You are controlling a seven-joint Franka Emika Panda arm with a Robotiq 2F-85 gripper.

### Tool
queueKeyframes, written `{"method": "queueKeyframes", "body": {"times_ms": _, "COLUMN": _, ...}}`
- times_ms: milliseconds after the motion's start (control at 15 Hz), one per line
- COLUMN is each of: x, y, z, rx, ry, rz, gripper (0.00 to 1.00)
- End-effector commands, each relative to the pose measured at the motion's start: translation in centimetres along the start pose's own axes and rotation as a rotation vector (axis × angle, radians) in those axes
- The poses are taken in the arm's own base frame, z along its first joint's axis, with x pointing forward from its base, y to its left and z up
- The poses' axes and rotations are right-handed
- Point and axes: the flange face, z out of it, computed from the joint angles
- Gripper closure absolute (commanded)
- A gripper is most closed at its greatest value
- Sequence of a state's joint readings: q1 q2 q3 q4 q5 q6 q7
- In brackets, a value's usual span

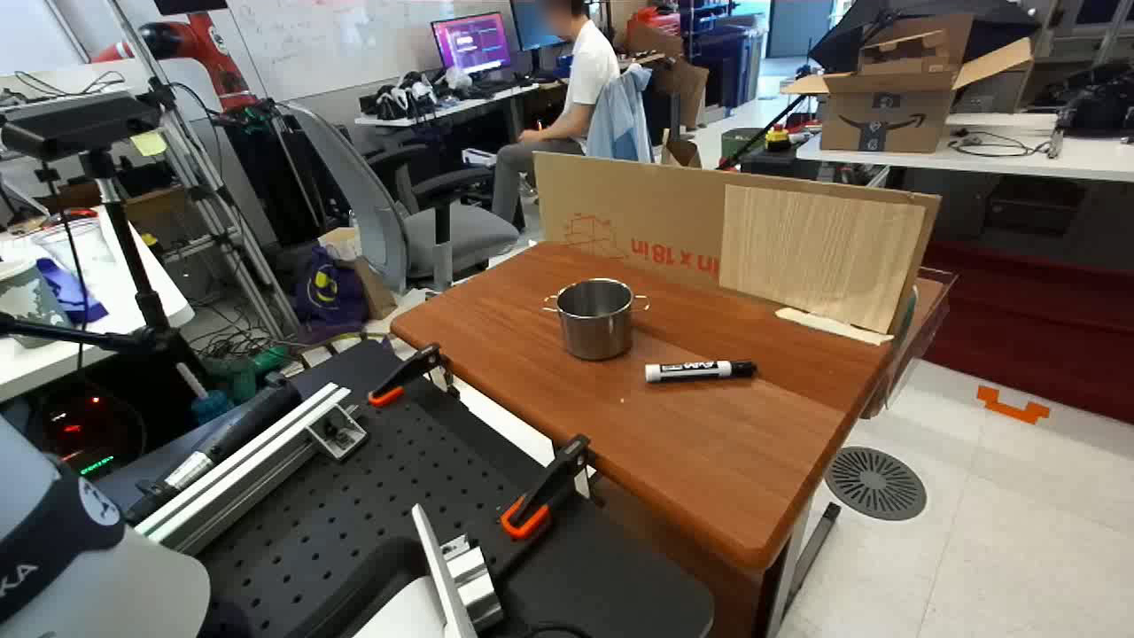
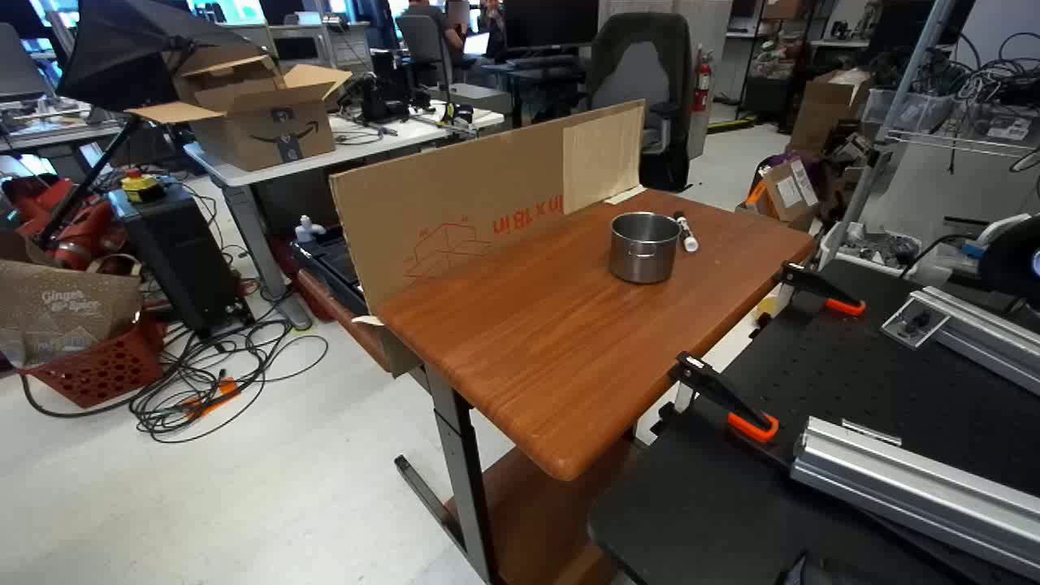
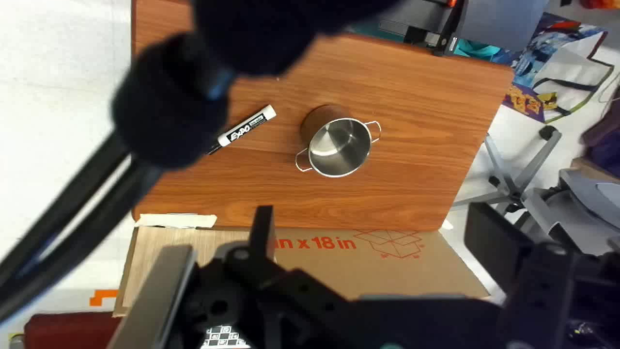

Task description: Put the marker in the pot

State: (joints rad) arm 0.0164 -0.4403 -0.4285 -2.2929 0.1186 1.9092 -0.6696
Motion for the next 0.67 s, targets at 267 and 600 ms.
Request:
{"method": "queueKeyframes", "body": {"times_ms": 267, "x": 0.5, "y": 0.5, "z": 0.5, "rx": -0.029, "ry": 0.011, "rz": 0.068, "gripper": 0.0}}
{"method": "queueKeyframes", "body": {"times_ms": 600, "x": 0.1, "y": 1.5, "z": 0.0, "rx": -0.086, "ry": 0.061, "rz": 0.193, "gripper": 0.0}}
